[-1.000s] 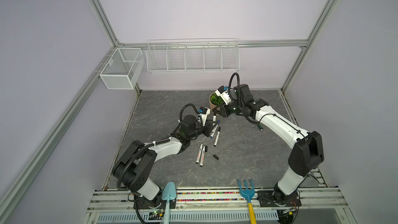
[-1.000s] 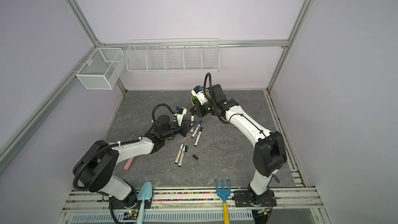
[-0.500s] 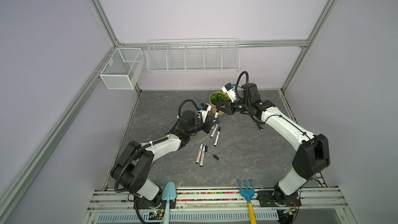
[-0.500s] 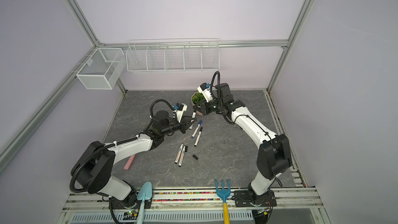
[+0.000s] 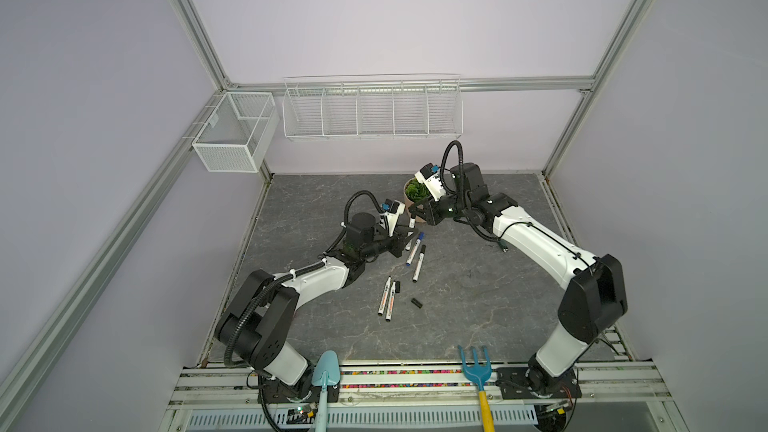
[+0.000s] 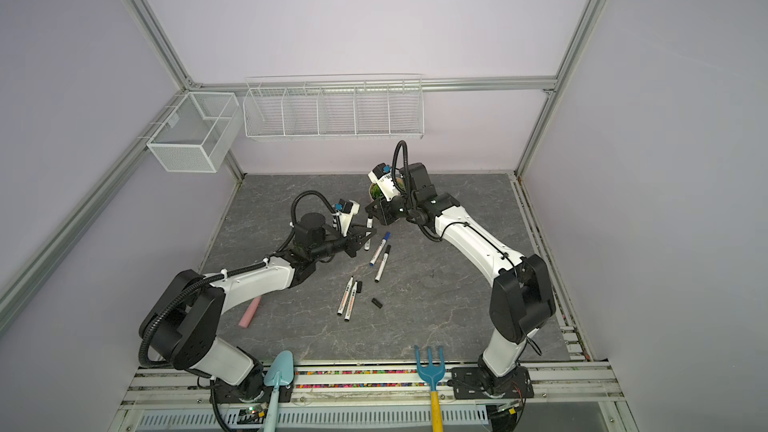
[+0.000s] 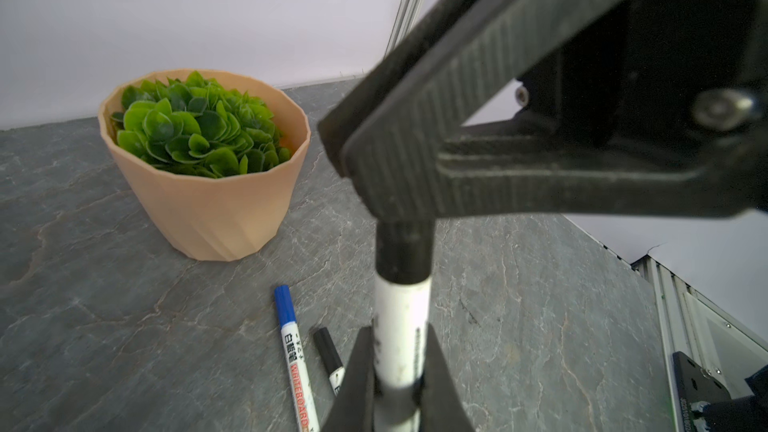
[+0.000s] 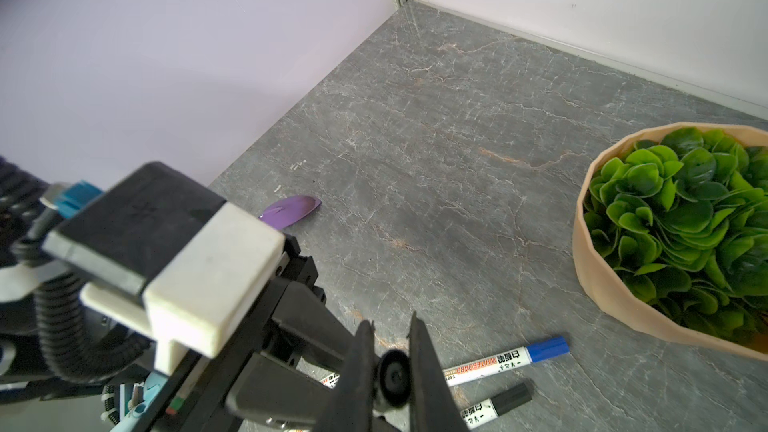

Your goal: Insert the pens into the pen caps

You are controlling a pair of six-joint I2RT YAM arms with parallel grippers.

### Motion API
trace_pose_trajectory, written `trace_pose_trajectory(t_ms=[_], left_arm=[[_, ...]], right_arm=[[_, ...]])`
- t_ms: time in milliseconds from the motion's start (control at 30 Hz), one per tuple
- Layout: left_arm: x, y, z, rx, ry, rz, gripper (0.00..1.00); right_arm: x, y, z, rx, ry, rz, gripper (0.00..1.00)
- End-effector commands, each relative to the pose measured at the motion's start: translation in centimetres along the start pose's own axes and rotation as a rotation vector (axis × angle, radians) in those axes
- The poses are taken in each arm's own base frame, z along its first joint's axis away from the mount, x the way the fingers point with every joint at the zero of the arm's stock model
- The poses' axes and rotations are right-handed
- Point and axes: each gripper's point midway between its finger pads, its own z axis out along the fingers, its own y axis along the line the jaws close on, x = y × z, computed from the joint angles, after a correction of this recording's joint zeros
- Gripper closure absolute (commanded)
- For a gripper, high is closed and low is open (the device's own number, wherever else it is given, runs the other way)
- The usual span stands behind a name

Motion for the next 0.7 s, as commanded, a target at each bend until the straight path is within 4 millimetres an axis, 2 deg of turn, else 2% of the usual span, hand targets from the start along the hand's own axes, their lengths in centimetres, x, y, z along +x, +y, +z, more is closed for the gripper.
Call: trace_pose_trajectory(t_ms=[0,200,433,567,667], left_arm=[[-25.2,0.1,-11.0,-0.163,-0.85,0.2,1.0],[-26.5,0.7,-13.3,-0.212,-0.891,0.223,1.0],[-28.5,1.2,-15.9,-0.28,-0.926,0.287,1.0],[-27.9,1.2,-15.4,-0.274,-0.872,0.274,1.0],[-24.9,0.9,-12.9,-0.219,-0.784,0.214,1.0]], right_arm=[[20.1,3.6,-1.0,-0.077,0.732,0.32,0.93],[21.9,2.9,-1.1,-0.032,0.805,0.336,0.93],[22.0,2.6,-1.4,-0.011,0.822,0.32,0.93],[19.2,3.2,-1.7,-0.081,0.705,0.353,0.93],[15.8,3.2,-2.3,-0.143,0.567,0.396,0.93]])
